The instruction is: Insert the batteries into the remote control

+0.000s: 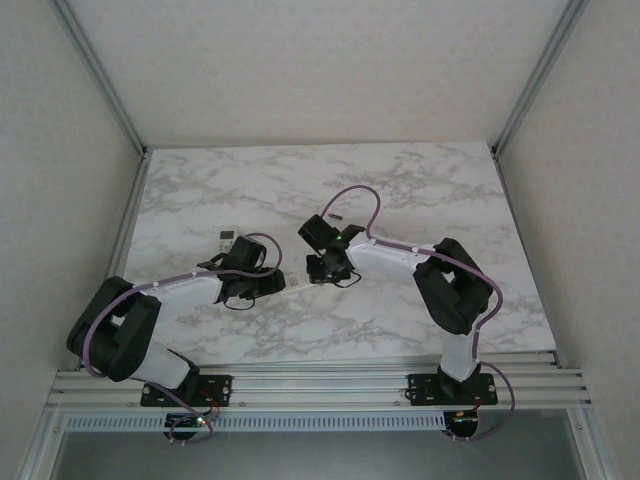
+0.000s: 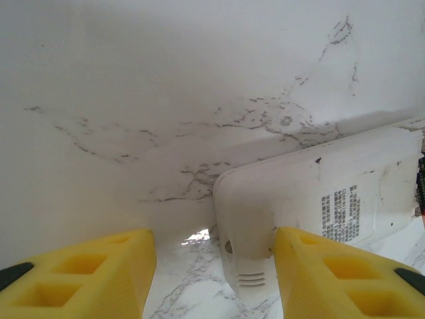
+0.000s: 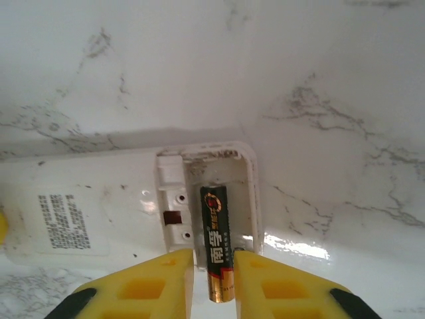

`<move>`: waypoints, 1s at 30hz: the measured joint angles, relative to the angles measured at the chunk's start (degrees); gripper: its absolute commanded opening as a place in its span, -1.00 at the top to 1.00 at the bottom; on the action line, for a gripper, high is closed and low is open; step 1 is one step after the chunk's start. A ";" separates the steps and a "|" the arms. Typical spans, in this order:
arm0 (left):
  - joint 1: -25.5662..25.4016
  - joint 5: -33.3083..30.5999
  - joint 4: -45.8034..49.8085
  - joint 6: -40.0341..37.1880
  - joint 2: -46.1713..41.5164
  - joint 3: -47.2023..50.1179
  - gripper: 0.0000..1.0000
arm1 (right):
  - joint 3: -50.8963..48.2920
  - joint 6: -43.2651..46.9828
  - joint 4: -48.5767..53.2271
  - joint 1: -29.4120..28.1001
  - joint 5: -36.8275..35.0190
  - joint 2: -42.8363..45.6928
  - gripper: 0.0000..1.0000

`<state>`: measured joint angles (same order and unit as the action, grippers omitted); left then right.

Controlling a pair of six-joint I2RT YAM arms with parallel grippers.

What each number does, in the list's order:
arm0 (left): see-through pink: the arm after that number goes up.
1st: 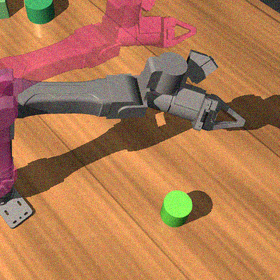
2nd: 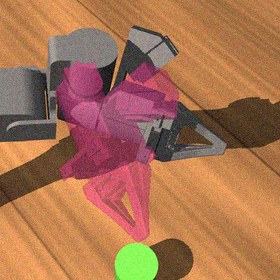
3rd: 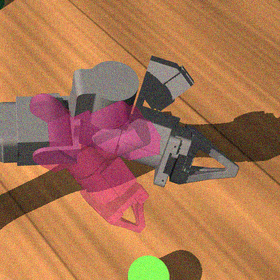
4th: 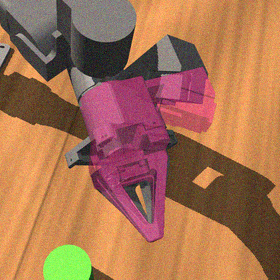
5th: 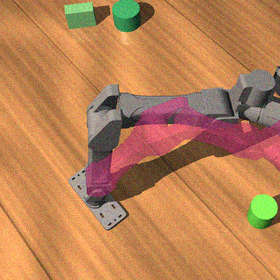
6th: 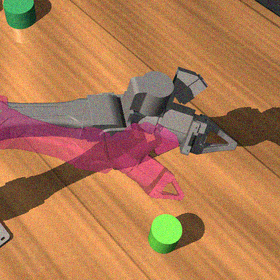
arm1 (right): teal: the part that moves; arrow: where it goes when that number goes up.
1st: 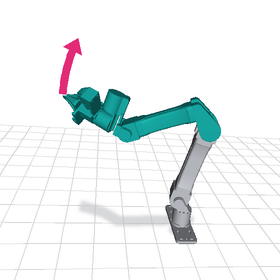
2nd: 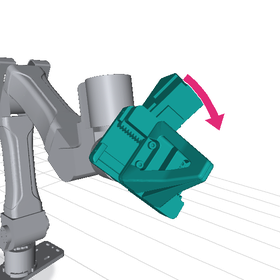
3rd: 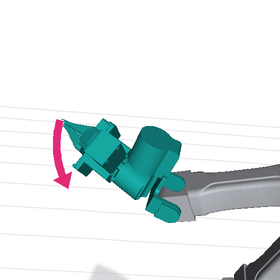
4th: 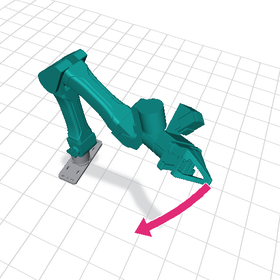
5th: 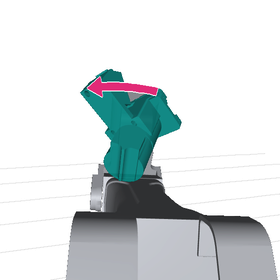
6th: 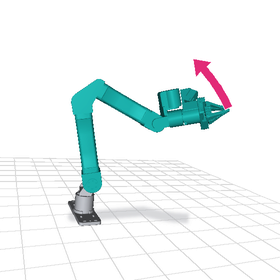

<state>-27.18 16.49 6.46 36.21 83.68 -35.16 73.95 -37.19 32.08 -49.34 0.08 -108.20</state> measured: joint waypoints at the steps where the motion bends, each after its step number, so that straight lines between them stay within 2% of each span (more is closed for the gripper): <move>1: 0.00 0.00 0.00 0.00 0.00 0.00 -0.01 | 0.11 0.13 -0.04 0.11 0.00 0.04 0.63; 30: -0.07 -0.02 -0.22 0.00 0.11 0.00 0.00 | 0.20 0.57 -0.81 0.98 3.65 -1.77 0.72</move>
<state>-27.24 16.47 6.24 36.21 83.79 -35.16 74.15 -36.62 31.27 -48.36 3.73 -109.97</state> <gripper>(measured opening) 0.500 0.146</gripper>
